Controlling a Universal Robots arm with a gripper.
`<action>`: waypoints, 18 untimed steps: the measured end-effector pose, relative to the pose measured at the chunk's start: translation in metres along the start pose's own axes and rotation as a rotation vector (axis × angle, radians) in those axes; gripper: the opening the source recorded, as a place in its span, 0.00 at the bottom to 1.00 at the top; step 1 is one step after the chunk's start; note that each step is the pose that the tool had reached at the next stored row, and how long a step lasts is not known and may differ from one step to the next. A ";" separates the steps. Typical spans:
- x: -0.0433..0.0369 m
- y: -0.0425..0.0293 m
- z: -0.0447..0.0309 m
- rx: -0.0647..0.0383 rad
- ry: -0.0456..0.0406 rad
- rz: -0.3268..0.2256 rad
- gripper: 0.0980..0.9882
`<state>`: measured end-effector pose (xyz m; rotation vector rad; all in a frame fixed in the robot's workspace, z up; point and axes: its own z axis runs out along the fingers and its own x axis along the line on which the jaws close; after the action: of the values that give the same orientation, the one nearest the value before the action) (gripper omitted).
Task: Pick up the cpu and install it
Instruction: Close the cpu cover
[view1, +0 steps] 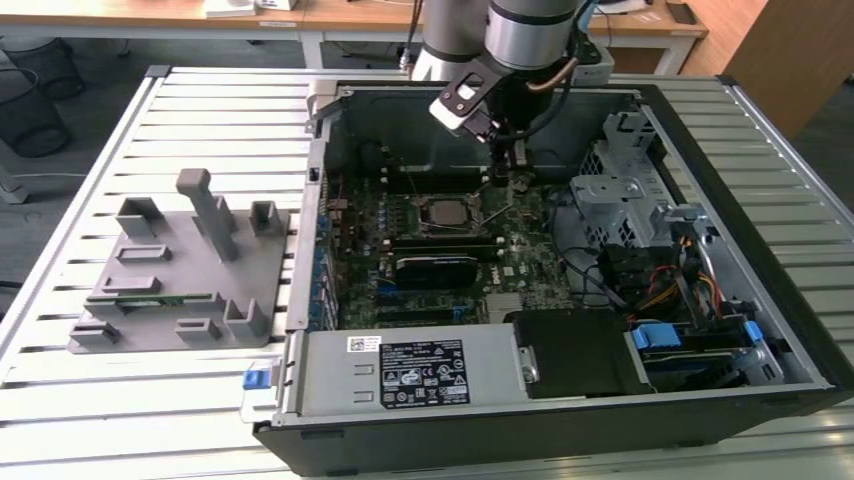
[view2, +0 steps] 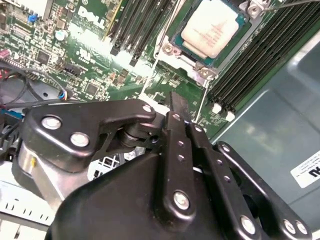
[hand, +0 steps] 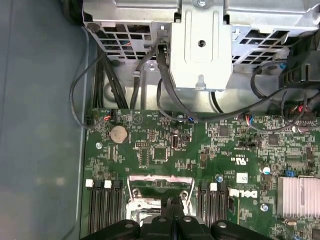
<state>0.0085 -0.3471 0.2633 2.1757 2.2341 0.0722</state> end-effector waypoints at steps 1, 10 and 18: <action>0.0000 0.0011 0.0001 0.000 0.0001 -0.001 0.02; 0.0010 0.0159 0.0012 0.004 0.0001 -0.006 0.02; 0.0024 0.0251 0.0024 0.009 0.0014 -0.027 0.02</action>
<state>0.0337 -0.3440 0.2622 2.1504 2.2679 0.0633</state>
